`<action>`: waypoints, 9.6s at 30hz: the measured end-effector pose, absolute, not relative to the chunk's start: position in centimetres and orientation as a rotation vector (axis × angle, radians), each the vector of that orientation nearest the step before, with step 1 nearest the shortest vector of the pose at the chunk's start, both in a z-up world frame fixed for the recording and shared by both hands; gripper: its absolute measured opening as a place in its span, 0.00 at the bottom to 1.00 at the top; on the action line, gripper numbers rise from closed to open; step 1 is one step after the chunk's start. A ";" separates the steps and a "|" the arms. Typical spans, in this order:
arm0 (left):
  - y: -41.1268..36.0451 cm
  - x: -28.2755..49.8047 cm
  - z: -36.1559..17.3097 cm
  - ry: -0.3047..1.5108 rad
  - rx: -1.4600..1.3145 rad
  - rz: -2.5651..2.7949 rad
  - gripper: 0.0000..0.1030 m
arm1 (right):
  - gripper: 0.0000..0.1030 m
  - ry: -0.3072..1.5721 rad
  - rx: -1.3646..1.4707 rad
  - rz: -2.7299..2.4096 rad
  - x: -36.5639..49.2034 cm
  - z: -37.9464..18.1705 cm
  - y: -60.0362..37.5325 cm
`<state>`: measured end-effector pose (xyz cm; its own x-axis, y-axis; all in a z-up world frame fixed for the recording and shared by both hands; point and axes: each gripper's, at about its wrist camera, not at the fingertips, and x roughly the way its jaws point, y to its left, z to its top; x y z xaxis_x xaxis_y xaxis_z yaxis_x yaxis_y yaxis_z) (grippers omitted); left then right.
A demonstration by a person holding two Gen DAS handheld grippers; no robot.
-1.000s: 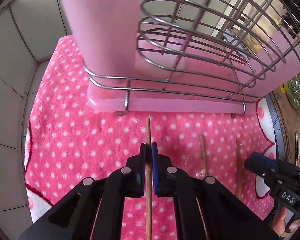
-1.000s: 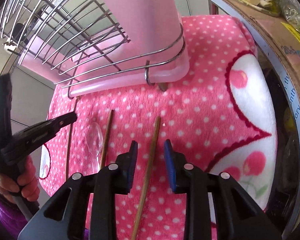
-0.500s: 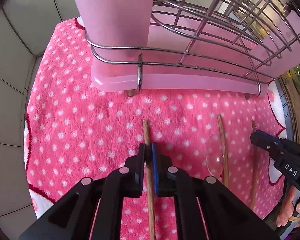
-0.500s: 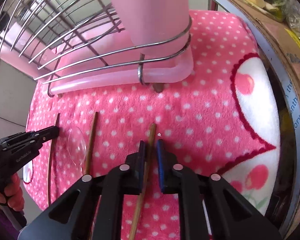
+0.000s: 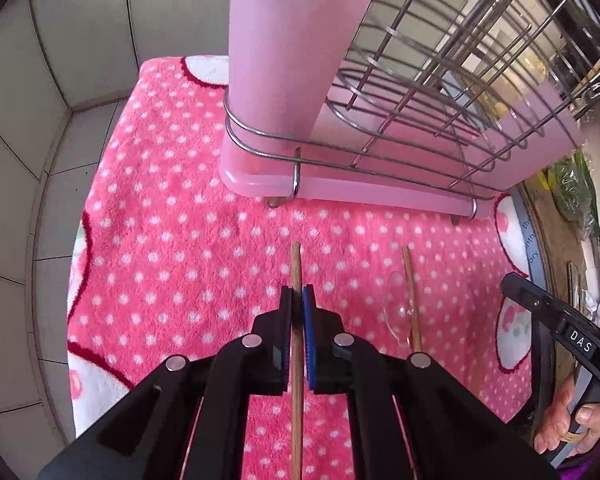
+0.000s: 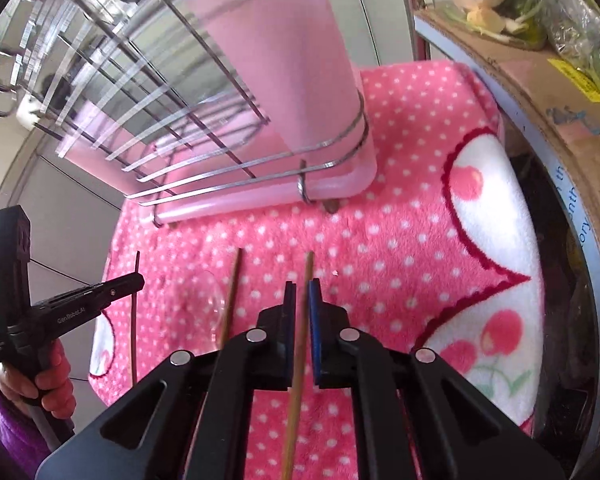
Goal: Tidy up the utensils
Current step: 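Lower both tools to the cloth and grasp a wooden chopstick with each, then lift both wooden chopsticks and carry them over the pink cups, then open the right tool over a cup while the left tool releases its chopstick, then lower the left tool to the clear plastic spoon while the right tool approaches the last chopstick, then grasp the clear plastic spoon with the left tool while the right tool grasps the wooden chopstick, then lift the clear spoon and wooden chopstick and carry both over the pink cups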
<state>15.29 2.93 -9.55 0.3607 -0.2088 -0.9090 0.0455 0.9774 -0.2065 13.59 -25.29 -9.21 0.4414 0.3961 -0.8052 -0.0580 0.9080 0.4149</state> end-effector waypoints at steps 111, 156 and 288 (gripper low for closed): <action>5.8 16.2 12.0 0.349 -0.174 -0.118 0.05 | 0.05 0.423 0.146 0.191 16.4 13.1 -27.0; 7.5 10.2 9.4 0.512 -0.281 -0.138 0.21 | 0.42 0.538 0.191 0.207 9.9 9.2 -28.3; 5.9 8.3 8.0 0.525 -0.258 -0.258 0.03 | 0.05 0.492 0.233 0.371 8.4 10.8 -26.1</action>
<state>8.35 5.94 8.05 0.8345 -0.3059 -0.4583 0.1748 0.9358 -0.3061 8.45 -26.12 10.83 0.8167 0.4000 -0.4158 -0.2893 0.9075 0.3047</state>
